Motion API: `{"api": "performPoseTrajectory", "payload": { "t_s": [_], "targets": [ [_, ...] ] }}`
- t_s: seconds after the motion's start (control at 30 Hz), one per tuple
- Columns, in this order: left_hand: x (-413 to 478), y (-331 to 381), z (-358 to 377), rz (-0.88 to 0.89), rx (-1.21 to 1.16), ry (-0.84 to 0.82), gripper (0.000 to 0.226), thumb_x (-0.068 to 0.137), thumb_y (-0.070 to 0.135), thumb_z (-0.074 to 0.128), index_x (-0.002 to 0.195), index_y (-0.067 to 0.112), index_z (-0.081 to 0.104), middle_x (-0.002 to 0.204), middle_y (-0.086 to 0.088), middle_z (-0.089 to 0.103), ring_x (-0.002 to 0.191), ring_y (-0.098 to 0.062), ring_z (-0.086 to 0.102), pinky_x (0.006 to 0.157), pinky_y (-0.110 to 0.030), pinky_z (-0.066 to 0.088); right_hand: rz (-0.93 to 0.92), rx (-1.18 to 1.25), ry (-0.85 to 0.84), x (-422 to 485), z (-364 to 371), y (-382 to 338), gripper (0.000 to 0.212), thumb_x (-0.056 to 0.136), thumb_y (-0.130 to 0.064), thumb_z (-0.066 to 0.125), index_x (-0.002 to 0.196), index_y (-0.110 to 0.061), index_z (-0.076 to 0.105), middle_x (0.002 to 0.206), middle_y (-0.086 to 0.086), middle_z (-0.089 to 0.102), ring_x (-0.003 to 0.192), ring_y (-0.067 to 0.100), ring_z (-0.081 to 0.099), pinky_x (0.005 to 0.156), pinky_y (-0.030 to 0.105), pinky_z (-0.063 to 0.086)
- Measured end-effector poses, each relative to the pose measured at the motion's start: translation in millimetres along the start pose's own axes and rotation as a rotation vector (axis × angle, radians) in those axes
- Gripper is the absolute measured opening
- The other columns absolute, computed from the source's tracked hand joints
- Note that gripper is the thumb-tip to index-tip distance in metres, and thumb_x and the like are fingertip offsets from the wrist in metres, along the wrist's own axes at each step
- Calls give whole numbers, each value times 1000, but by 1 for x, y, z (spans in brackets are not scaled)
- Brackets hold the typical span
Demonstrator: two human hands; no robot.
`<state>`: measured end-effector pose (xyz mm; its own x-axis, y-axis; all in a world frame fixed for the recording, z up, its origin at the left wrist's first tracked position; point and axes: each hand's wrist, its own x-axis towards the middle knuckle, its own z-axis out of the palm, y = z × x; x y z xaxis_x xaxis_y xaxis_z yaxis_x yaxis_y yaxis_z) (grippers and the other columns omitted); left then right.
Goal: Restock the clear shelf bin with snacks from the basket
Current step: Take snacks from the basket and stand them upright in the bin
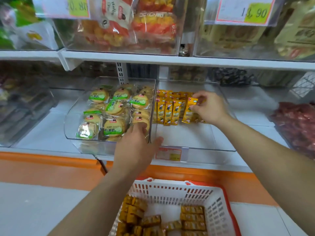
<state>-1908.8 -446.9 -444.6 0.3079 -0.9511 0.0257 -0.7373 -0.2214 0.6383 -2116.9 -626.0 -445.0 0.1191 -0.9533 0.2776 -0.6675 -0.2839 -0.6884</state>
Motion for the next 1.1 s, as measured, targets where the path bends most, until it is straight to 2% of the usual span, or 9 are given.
{"api": "performPoseTrajectory", "payload": {
  "t_s": [0.13,0.27,0.43,0.63,0.77,0.83,0.93,1.0,1.1],
  "targets": [
    [0,-1,9,-7,101,-47,56,84,58,72,127,28,55,121,7,65,111,-21,62,102,-50,47,76,-10,21,28,31,21,35,78,-13,81,112,-15,71,70,-10,53,76,16,58,65,24,37],
    [3,-3,15,-2,129,-11,60,82,57,74,128,27,49,123,6,63,112,-22,61,103,-49,45,65,-22,4,33,52,31,34,78,-12,81,107,-18,64,70,-10,54,69,12,54,55,18,33],
    [4,-2,17,5,147,-4,60,82,57,73,127,26,47,122,6,62,110,-21,61,104,-48,43,116,-14,7,31,53,34,35,78,-12,79,101,-18,53,83,2,66,80,23,65,67,30,49],
    [-2,3,10,3,89,13,58,88,46,72,135,22,49,125,2,66,115,-25,61,104,-52,45,85,-66,-24,1,23,12,35,77,-17,79,107,-17,61,97,-3,60,93,18,60,74,24,40],
    [-26,20,1,192,0,198,41,90,38,71,125,25,54,115,7,61,105,-20,61,90,-46,54,-67,25,-93,-48,-18,-29,25,77,-14,80,89,-26,62,94,-2,67,77,14,66,71,28,52],
    [-44,21,3,260,25,130,25,91,46,64,110,33,58,98,17,63,88,-12,64,72,-37,57,-177,96,-178,-87,-34,-46,25,76,-17,82,84,-31,63,87,-10,67,66,4,64,60,15,49],
    [-68,4,26,230,349,-112,34,86,60,49,98,34,65,90,9,71,81,-18,69,62,-30,48,-196,104,-413,-148,-32,-41,20,72,-19,80,82,-30,66,75,-13,68,63,-1,64,56,7,44],
    [-82,-16,50,152,527,-379,36,90,59,52,107,32,67,105,4,72,94,-22,69,70,-33,52,-90,8,-632,-187,-14,-19,20,73,-21,79,83,-31,65,73,-12,68,64,-2,62,59,10,45],
    [-93,-58,85,-9,637,-646,42,93,51,54,125,26,63,125,-2,67,110,-25,66,92,-40,56,37,-227,-961,-229,27,36,23,80,-23,77,101,-21,67,97,-4,69,84,10,62,75,21,43]
  ]
}}
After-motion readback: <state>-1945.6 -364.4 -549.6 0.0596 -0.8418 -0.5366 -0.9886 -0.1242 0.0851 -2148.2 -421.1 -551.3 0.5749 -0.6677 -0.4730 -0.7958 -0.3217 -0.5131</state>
